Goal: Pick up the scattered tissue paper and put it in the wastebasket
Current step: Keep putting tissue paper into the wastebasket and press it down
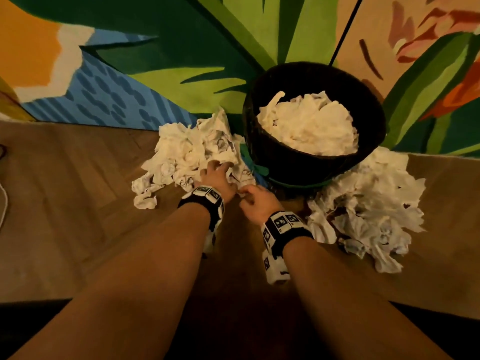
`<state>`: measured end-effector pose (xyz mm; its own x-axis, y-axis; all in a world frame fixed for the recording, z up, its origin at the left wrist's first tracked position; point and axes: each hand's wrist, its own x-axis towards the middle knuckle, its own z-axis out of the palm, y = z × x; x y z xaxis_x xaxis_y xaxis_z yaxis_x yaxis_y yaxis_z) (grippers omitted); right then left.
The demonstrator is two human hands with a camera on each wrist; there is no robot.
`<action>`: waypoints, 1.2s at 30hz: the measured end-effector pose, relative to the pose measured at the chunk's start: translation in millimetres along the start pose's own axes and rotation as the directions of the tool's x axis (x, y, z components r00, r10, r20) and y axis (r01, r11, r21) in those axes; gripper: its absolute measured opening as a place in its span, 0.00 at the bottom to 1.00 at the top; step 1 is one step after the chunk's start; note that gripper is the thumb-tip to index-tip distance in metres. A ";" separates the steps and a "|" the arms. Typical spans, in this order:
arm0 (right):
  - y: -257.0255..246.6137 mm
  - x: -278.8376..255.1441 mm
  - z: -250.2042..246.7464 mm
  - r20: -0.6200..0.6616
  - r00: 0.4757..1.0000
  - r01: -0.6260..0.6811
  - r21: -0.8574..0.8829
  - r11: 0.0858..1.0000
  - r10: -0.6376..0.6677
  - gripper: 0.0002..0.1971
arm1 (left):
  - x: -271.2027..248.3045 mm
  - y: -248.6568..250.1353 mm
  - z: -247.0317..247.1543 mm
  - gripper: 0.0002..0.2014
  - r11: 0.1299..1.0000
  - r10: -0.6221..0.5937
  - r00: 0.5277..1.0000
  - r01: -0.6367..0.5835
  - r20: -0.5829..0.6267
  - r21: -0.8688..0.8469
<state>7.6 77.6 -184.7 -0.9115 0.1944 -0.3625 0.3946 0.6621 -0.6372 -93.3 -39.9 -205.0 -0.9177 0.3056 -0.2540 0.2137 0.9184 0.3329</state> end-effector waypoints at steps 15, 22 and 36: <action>55.2 31.5 29.3 0.139 0.984 -0.124 0.064 0.990 0.114 0.45 | 42.3 13.5 33.3 0.26 0.973 0.110 0.946 -0.165 0.306 0.163; 30.8 52.4 40.8 0.160 0.981 -0.101 -0.061 0.993 0.109 0.37 | -2.8 -11.1 34.3 0.16 0.992 0.116 0.902 -0.081 0.415 -0.101; 62.7 -25.4 5.6 0.108 0.988 -0.105 -0.077 0.991 0.113 0.42 | -55.4 -28.1 -8.4 0.14 0.890 -0.169 0.985 0.169 0.039 -0.424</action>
<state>56.2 110.1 -219.3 -0.8433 0.1885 -0.5034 0.4777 0.6920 -0.5411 -51.3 -84.7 -192.7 -0.9269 0.1559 -0.3414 -0.1067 0.7626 0.6380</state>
